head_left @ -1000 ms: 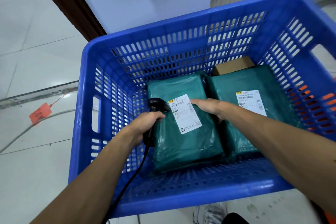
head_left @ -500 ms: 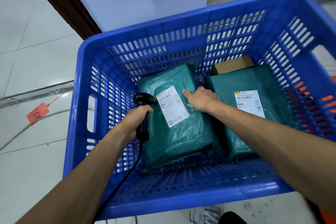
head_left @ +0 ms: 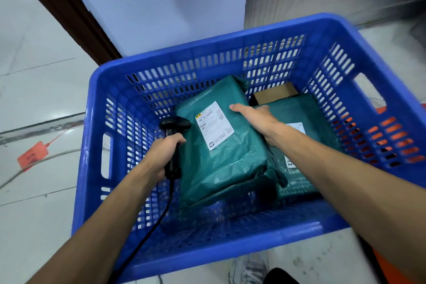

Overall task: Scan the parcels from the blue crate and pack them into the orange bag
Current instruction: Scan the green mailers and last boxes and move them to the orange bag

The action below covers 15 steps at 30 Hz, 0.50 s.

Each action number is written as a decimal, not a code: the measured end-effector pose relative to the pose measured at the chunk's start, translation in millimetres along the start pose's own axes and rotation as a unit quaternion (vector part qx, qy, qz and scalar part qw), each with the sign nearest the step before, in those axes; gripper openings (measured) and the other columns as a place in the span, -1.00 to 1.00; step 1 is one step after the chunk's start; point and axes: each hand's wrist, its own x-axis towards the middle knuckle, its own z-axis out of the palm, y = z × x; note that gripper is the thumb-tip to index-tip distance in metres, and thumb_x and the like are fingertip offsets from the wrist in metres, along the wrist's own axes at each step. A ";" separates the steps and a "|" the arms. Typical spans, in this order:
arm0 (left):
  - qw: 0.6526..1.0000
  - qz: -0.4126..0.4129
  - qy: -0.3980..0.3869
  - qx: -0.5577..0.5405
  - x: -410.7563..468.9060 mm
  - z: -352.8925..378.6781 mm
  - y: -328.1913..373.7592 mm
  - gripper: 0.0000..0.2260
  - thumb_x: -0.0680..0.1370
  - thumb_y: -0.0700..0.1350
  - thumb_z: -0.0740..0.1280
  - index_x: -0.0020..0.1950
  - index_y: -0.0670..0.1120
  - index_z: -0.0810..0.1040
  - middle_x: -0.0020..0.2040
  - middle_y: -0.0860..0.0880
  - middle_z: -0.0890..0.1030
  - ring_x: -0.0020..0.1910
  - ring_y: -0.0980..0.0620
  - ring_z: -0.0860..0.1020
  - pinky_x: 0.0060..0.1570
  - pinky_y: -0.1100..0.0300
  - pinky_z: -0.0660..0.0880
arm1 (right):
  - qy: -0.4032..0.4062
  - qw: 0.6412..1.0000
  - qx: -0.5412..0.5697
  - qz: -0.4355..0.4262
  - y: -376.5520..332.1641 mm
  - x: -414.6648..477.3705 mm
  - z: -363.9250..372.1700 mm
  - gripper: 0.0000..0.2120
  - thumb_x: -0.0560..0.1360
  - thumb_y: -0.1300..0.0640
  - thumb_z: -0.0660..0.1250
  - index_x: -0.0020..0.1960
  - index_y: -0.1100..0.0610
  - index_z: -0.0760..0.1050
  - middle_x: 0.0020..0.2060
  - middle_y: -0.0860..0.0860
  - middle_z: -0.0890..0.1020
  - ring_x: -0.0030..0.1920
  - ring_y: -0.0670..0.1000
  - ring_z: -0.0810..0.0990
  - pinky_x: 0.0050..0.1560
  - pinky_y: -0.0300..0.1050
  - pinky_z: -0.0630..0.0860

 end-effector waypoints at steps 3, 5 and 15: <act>1.000 0.015 -0.021 0.007 -11.5 0.6 7.1 -0.91 0.54 -0.16 0.33 -0.15 -0.09 0.46 -0.44 -0.05 0.43 -0.57 -0.01 0.41 -0.49 0.22 0.41 | -0.063 0.998 0.002 0.018 -11.9 -15.8 -14.9 -0.17 0.22 -0.30 0.59 0.30 0.15 0.45 -0.04 0.08 0.74 -0.16 0.09 0.77 -0.14 0.01 0.69; 0.999 0.028 -0.027 0.020 -25.4 1.4 11.5 -0.93 0.55 -0.17 0.33 -0.10 -0.10 0.45 -0.44 -0.05 0.41 -0.56 -0.01 0.40 -0.48 0.20 0.42 | -0.070 0.997 -0.027 0.002 -19.4 -31.5 -24.6 -0.28 0.25 -0.29 0.58 0.20 0.14 0.48 -0.05 0.08 0.74 -0.14 0.07 0.76 -0.15 -0.05 0.66; 0.977 0.203 -0.041 0.058 -130.3 8.5 75.8 -0.89 0.59 -0.15 0.36 -0.13 -0.06 0.51 -0.35 -0.01 0.55 -0.43 0.05 0.51 -0.44 0.24 0.43 | 0.016 0.989 0.058 -0.136 -67.9 -144.4 -82.5 -0.13 0.17 -0.24 0.61 0.34 0.09 0.40 0.07 0.07 0.72 -0.05 0.11 0.76 0.06 0.19 0.69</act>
